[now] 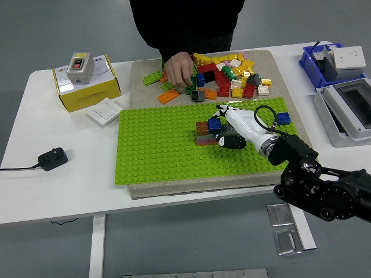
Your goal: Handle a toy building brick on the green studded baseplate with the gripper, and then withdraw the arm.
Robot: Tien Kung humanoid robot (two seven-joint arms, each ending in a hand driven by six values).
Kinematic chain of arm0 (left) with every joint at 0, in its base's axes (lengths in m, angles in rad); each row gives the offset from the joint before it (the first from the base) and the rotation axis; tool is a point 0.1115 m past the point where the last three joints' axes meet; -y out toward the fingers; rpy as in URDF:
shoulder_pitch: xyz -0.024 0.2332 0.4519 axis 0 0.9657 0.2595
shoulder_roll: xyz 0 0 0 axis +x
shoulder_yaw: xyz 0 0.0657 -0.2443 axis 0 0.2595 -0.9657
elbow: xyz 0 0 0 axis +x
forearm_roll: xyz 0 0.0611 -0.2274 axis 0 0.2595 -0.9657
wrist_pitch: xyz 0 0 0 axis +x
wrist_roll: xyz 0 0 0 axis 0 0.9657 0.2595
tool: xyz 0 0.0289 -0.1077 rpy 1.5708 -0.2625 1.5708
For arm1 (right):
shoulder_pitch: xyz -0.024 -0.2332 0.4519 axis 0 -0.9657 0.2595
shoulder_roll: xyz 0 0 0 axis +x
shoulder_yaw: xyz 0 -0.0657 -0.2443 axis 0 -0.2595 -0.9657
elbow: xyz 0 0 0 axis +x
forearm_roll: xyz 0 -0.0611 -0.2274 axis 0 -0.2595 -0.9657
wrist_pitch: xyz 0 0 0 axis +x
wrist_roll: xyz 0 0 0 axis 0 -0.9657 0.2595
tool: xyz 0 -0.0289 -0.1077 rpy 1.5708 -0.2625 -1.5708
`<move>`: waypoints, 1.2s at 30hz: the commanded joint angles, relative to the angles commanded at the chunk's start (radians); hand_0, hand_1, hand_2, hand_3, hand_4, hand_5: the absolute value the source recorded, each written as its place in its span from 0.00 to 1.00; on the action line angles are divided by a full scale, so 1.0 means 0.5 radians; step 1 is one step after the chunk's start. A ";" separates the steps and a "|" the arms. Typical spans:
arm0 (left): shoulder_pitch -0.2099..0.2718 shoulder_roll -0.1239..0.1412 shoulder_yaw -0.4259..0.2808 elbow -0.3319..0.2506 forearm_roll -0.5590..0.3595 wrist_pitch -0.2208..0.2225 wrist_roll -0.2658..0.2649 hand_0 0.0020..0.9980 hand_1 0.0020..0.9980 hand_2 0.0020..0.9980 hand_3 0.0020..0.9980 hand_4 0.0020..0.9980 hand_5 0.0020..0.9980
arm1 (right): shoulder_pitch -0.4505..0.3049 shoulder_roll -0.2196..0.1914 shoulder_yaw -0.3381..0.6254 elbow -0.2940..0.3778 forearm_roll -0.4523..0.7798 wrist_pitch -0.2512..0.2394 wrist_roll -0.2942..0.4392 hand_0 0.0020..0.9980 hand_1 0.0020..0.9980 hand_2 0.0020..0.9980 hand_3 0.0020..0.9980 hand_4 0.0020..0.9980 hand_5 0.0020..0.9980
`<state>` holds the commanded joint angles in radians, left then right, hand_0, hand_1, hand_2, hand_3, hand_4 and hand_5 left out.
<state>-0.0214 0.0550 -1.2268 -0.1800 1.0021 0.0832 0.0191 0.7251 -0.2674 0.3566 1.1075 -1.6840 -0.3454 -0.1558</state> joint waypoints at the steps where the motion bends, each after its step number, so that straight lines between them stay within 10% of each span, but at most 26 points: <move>1: 0.000 0.000 -0.001 0.000 0.000 0.000 0.000 0.66 0.66 0.58 0.60 0.18 0.68 | 0.000 0.000 -0.003 0.001 -0.004 -0.001 0.000 0.83 0.90 0.96 0.65 0.46 0.34; 2: 0.000 0.000 -0.001 0.000 0.000 0.000 0.000 0.66 0.66 0.58 0.60 0.18 0.68 | 0.001 0.001 -0.006 0.002 -0.007 -0.001 -0.001 0.83 0.91 0.96 0.77 0.47 0.34; 36: 0.007 0.000 -0.001 0.000 -0.002 0.000 -0.007 0.66 0.66 0.57 0.60 0.17 0.69 | 0.005 0.016 -0.037 -0.024 -0.008 0.007 -0.002 0.83 0.90 0.97 0.80 0.47 0.34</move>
<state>-0.0180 0.0549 -1.2271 -0.1800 1.0012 0.0834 0.0158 0.7275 -0.2594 0.3379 1.0955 -1.6881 -0.3420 -0.1570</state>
